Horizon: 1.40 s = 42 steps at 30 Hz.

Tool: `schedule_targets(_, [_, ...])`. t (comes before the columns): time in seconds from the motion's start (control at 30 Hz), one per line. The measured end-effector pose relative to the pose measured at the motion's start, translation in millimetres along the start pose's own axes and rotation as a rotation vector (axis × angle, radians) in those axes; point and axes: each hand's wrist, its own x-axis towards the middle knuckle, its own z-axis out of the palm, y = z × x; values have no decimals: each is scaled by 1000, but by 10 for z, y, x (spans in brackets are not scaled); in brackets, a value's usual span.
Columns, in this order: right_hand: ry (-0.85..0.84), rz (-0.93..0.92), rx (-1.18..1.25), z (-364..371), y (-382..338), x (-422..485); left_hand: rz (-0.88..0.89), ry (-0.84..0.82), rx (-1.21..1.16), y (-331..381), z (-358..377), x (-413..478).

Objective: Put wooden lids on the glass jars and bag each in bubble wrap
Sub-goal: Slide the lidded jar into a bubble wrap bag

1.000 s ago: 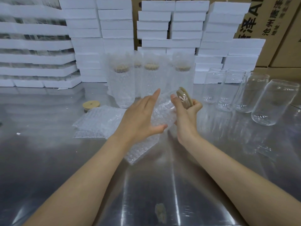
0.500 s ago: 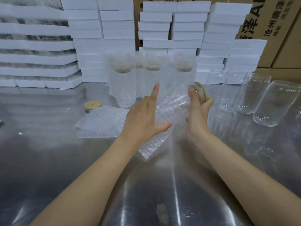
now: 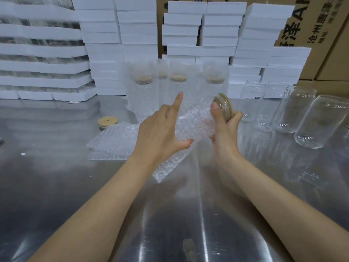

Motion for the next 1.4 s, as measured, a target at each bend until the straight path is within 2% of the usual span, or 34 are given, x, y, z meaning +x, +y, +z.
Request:
schedule_targets(0.2, [-76,-145,-105,46,41,-60,24,-27,15,39,30,-31])
schedule_targets(0.47, [-282,-80,-15,129,94,-162,-49,70,-179,99,16,-8])
schedule_targets(0.6, [-323,-212,-67,138,31,-158,-51,130,-222,72,39,13])
schedule_targets(0.77, [-421,-264,-167,131,-72,-134,-236,210,-516,27,47,27])
schedule_targets(0.83, [-400,-258,-199,143,-47,-142,-281,261,-764,27,50,40])
schedule_targets(0.9, [-407,-175,-218,143,49,-138,-335,283,-983,30,58,74])
schedule_targets(1.0, [-507,-88,-254,127,131,-146,-398,144,-1101,98,18,79])
schedule_targets(1.1, [-435,-106,-176,62,188,-58,-355,4,-1209,69,33,60])
schedule_targets(1.17, [-393,-80,-118,5,208,18,-402,-54,-1247,-19,81,69])
schedule_targets(1.2, [-382,-53,-91,-28,207,58,-417,-74,-1198,-62,116,68])
schedule_targets(1.27, [-346,-15,-71,-106,220,147,-380,-163,-818,-184,225,32])
schedule_targets(1.33, [-310,-1,-102,-204,237,221,-266,-381,-366,-317,351,-54])
schedule_targets(1.4, [-304,3,-170,-276,235,259,-257,-605,-106,-413,401,-116])
